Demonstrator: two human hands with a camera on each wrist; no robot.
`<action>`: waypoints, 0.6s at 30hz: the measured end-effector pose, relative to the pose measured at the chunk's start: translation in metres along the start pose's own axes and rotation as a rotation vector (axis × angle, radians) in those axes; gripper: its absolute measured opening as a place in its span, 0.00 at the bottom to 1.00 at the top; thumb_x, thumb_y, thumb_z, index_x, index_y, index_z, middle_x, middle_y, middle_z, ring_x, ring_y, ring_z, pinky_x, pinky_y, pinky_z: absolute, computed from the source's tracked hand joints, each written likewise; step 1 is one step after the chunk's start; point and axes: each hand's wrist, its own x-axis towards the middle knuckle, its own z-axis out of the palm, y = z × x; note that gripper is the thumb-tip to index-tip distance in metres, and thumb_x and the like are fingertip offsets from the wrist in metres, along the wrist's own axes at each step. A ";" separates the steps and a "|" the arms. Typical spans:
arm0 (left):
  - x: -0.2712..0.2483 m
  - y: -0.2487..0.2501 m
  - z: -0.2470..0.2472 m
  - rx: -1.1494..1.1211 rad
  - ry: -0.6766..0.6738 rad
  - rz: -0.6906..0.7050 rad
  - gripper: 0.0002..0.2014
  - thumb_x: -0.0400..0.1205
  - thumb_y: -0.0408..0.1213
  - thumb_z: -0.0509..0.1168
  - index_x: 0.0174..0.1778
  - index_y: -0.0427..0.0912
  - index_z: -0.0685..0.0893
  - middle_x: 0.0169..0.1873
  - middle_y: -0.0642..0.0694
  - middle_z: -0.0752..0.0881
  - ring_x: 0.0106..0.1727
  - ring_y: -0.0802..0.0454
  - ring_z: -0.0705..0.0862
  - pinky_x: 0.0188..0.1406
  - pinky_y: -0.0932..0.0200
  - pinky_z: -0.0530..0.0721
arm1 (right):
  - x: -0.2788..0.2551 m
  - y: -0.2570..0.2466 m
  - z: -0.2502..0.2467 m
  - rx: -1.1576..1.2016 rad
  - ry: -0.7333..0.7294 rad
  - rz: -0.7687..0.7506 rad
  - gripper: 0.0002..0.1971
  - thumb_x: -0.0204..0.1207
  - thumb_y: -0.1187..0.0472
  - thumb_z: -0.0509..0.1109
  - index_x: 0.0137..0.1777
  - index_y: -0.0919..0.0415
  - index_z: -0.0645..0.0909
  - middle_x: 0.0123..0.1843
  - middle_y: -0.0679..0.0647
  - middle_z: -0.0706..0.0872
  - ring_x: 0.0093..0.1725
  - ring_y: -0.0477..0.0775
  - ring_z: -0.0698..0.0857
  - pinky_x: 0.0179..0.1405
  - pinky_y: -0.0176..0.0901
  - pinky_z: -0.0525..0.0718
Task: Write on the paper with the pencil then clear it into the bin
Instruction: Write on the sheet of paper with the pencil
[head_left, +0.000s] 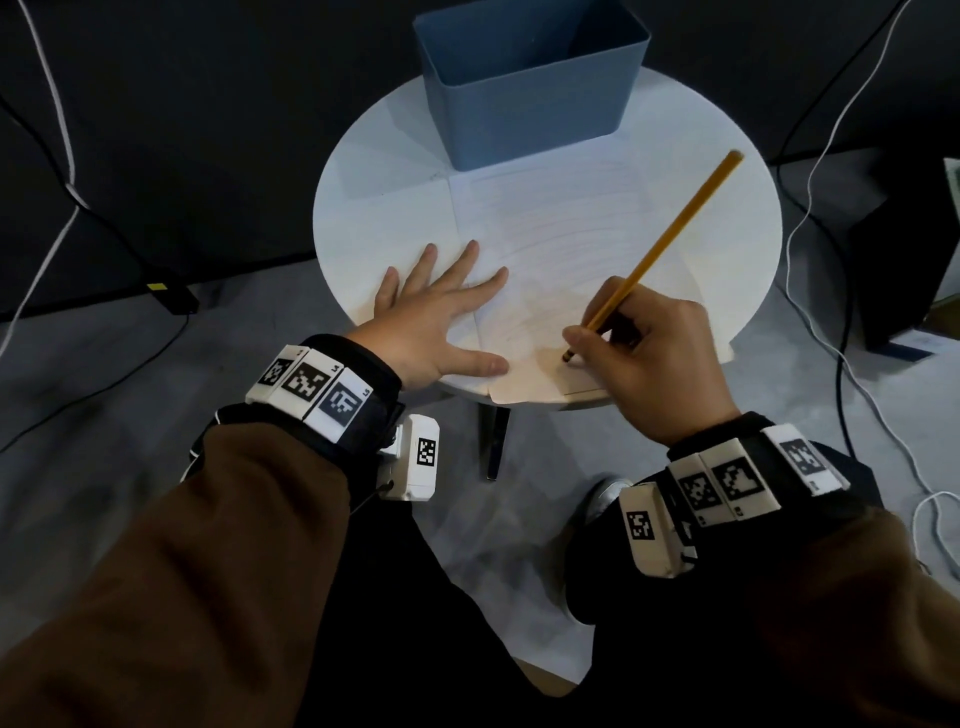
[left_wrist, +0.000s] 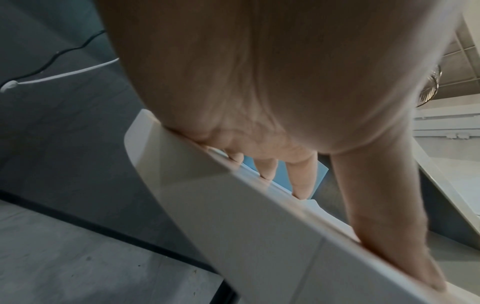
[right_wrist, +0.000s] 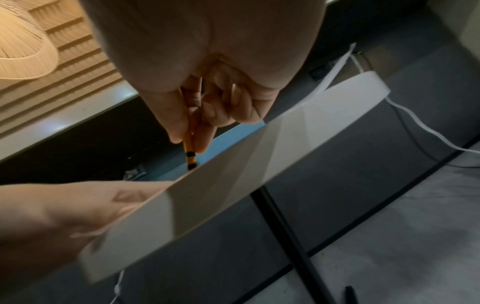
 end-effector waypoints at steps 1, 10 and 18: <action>0.000 0.000 0.000 0.007 -0.002 -0.001 0.46 0.75 0.66 0.69 0.85 0.72 0.49 0.85 0.65 0.35 0.85 0.55 0.28 0.83 0.42 0.29 | -0.001 -0.003 0.004 0.018 -0.025 -0.019 0.09 0.78 0.63 0.78 0.38 0.59 0.82 0.28 0.37 0.83 0.28 0.51 0.81 0.29 0.30 0.75; 0.001 -0.002 0.002 -0.023 0.002 0.007 0.46 0.74 0.66 0.69 0.84 0.74 0.49 0.85 0.67 0.36 0.84 0.58 0.28 0.84 0.42 0.29 | 0.002 0.010 -0.008 -0.078 -0.002 -0.006 0.10 0.77 0.64 0.78 0.37 0.57 0.80 0.27 0.35 0.80 0.30 0.45 0.82 0.32 0.26 0.72; 0.002 -0.002 0.001 -0.002 0.003 0.003 0.46 0.74 0.66 0.69 0.84 0.74 0.48 0.85 0.66 0.36 0.85 0.57 0.29 0.84 0.42 0.30 | -0.004 -0.004 0.010 0.001 -0.098 -0.048 0.10 0.79 0.62 0.78 0.39 0.56 0.81 0.29 0.37 0.83 0.29 0.45 0.81 0.32 0.27 0.72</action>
